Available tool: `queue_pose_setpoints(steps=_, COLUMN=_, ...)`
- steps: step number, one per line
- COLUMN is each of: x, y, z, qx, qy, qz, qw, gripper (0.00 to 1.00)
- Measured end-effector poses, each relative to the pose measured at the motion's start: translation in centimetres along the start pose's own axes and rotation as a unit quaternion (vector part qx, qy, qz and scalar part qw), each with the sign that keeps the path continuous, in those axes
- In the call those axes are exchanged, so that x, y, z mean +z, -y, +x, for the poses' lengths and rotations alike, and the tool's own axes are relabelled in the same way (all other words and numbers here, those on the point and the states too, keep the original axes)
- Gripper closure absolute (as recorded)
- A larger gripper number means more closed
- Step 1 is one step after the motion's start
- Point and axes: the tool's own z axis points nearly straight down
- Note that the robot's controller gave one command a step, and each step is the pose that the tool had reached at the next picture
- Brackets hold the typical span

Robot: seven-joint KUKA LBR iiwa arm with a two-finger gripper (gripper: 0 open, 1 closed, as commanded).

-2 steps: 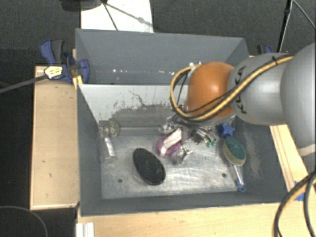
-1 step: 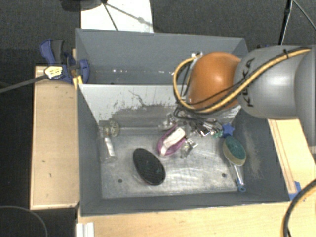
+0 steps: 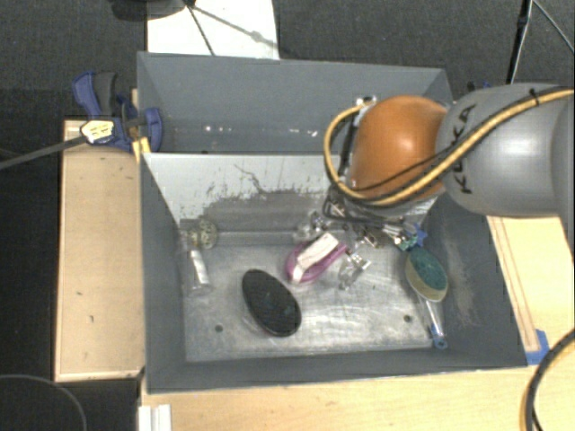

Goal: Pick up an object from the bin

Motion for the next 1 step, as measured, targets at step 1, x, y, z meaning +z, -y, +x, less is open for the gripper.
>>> queue_pose_setpoints(steps=1, x=3.16, y=0.22, z=0.02, qx=-0.163, qy=0.0023, qz=0.001, qw=0.9866, gripper=0.0)
